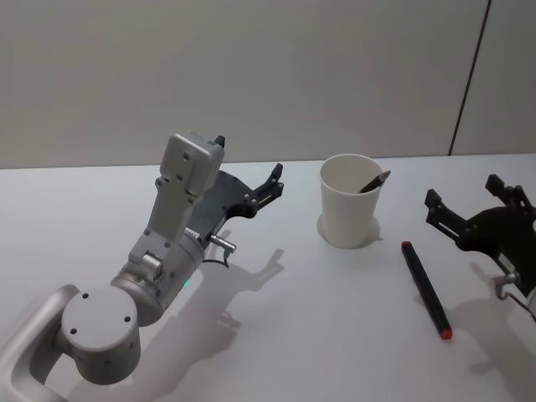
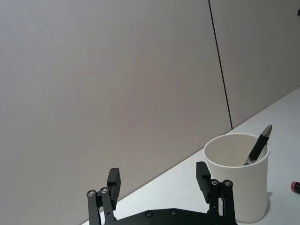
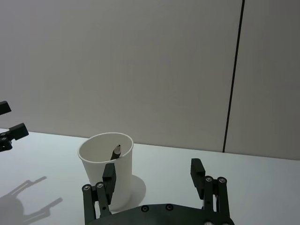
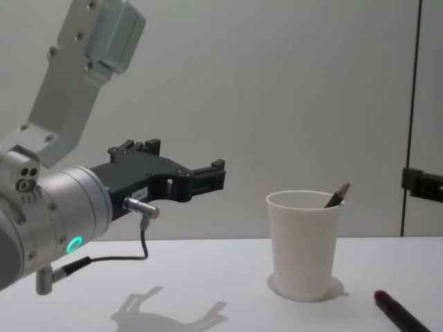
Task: Place the pen into the pen holder.
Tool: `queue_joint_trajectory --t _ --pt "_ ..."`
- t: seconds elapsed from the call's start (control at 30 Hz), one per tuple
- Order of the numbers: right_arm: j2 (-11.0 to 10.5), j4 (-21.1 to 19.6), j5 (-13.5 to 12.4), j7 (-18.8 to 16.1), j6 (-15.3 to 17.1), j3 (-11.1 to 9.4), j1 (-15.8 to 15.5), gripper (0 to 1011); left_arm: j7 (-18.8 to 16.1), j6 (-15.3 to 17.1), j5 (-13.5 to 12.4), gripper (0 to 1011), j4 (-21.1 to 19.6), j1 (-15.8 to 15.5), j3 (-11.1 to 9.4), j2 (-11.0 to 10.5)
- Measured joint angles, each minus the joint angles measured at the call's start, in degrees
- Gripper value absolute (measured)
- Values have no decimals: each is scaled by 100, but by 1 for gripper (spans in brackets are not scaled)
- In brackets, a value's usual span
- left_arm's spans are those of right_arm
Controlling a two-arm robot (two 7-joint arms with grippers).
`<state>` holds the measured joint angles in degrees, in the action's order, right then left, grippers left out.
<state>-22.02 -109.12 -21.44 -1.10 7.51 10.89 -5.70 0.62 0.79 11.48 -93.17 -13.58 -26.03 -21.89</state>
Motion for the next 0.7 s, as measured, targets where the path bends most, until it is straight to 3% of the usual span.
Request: queue_joint_trajectory --t 0.37,0.7 --pt "-125 -362 -218 167 199 -100 -261 1002 0 0 0 1001 0 0 0 0" --pt "-187 -690 -348 337 582 -151 -437 1002 0 0 0 1001 0 0 0 0"
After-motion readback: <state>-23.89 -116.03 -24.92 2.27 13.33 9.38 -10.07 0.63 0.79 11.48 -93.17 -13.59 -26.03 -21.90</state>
